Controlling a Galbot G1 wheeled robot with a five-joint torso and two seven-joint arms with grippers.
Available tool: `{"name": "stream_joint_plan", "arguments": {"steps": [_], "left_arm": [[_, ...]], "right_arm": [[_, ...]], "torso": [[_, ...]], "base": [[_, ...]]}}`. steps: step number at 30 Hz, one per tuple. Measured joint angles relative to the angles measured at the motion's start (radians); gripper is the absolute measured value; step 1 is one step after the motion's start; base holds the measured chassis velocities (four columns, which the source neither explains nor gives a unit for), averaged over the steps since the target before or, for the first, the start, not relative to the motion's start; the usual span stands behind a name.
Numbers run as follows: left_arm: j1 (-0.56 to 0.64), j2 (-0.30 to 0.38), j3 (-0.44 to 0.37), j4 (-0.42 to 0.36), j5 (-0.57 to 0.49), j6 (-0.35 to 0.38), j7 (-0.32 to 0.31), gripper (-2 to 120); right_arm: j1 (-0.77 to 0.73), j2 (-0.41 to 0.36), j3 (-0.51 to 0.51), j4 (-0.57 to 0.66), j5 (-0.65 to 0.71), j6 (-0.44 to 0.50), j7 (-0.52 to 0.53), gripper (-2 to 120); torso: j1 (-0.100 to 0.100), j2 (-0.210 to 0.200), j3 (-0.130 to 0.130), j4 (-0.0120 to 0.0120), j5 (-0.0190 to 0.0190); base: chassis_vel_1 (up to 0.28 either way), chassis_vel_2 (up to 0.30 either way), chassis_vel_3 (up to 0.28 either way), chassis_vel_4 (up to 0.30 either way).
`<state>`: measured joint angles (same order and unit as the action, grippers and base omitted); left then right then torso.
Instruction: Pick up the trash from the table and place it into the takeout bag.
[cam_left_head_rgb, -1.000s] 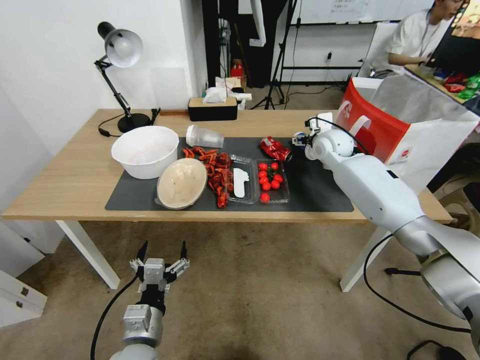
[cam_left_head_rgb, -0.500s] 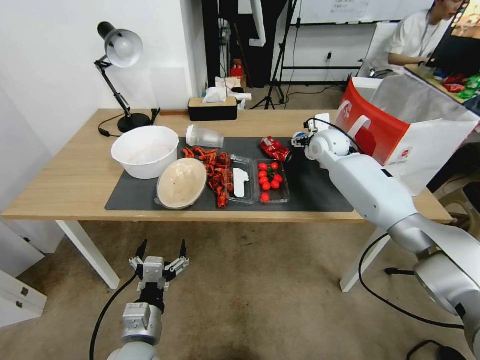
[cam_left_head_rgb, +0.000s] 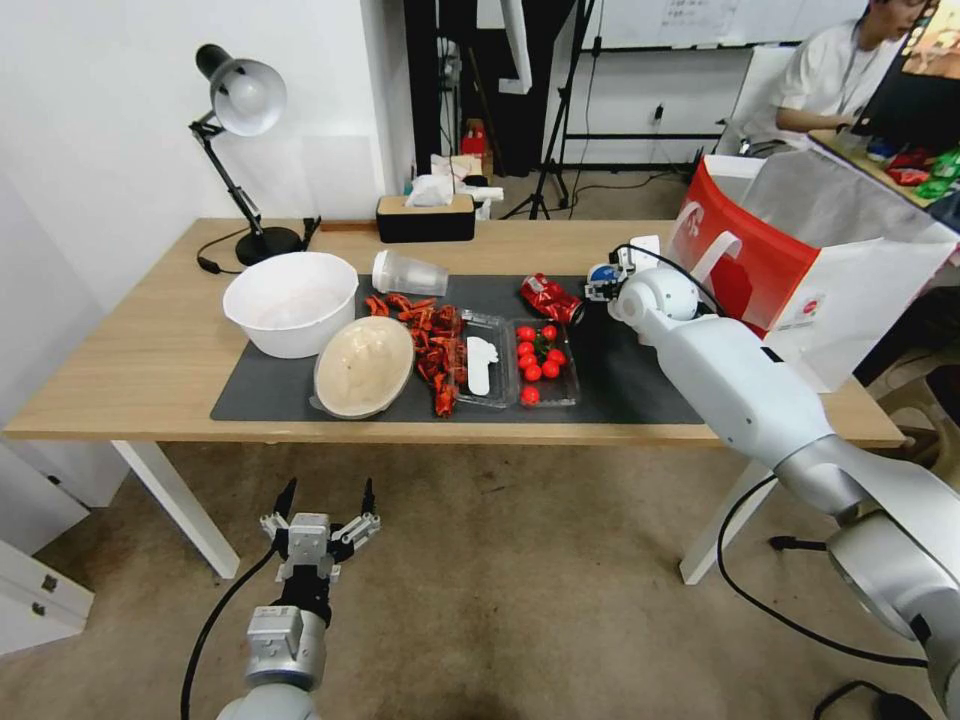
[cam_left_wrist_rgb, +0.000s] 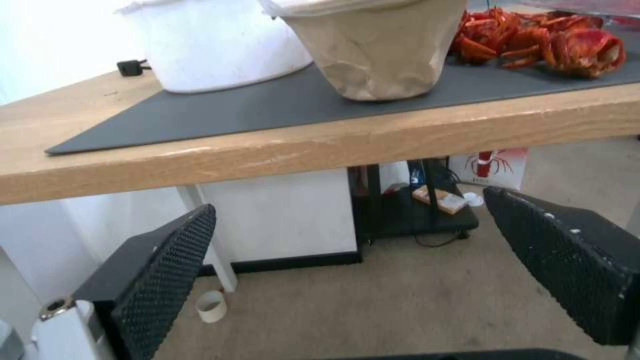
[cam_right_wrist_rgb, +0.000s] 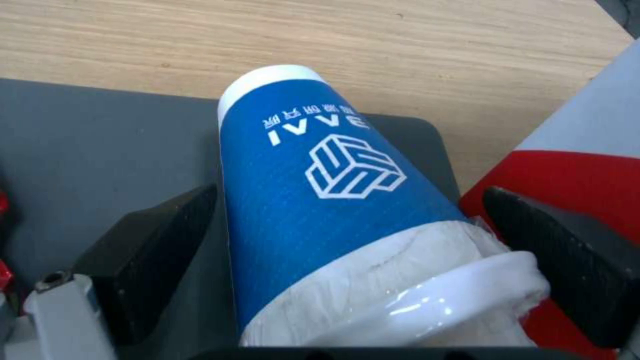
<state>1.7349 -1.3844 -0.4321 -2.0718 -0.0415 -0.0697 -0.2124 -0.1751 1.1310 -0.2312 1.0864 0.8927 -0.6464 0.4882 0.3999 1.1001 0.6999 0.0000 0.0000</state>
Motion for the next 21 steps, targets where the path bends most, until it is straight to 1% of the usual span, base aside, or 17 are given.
{"name": "stream_joint_plan", "arguments": {"steps": [18, 19, 20, 21], "left_arm": [[-0.001, -0.006, 0.01, -0.002, 0.007, 0.001, 0.0, 100], [-0.001, -0.007, 0.011, -0.002, 0.008, 0.001, 0.0, 100], [-0.003, -0.008, 0.012, -0.002, 0.008, 0.001, 0.0, 100], [-0.003, -0.008, 0.012, -0.002, 0.008, 0.001, 0.0, 100]], "right_arm": [[-0.008, -0.002, -0.001, 0.01, 0.008, -0.01, 0.006, 100], [-0.009, -0.002, -0.001, 0.011, 0.008, -0.01, 0.006, 97], [-0.011, -0.001, -0.001, 0.012, 0.009, -0.012, 0.006, 90], [-0.011, -0.001, -0.001, 0.012, 0.009, -0.012, 0.006, 90]], "torso": [[0.0, 0.0, 0.0, -0.0001, -0.0002], [0.0, 0.0, 0.0, -0.0001, -0.0003], [0.0, 0.0, 0.0, -0.0002, -0.0002], [0.0, 0.0, 0.0, -0.0002, -0.0002]], "base": [[0.0, 0.0, 0.0, 0.0], [0.0, 0.0, 0.0, 0.0], [0.0, 0.0, 0.0, 0.0], [0.0, 0.0, 0.0, 0.0]]}}
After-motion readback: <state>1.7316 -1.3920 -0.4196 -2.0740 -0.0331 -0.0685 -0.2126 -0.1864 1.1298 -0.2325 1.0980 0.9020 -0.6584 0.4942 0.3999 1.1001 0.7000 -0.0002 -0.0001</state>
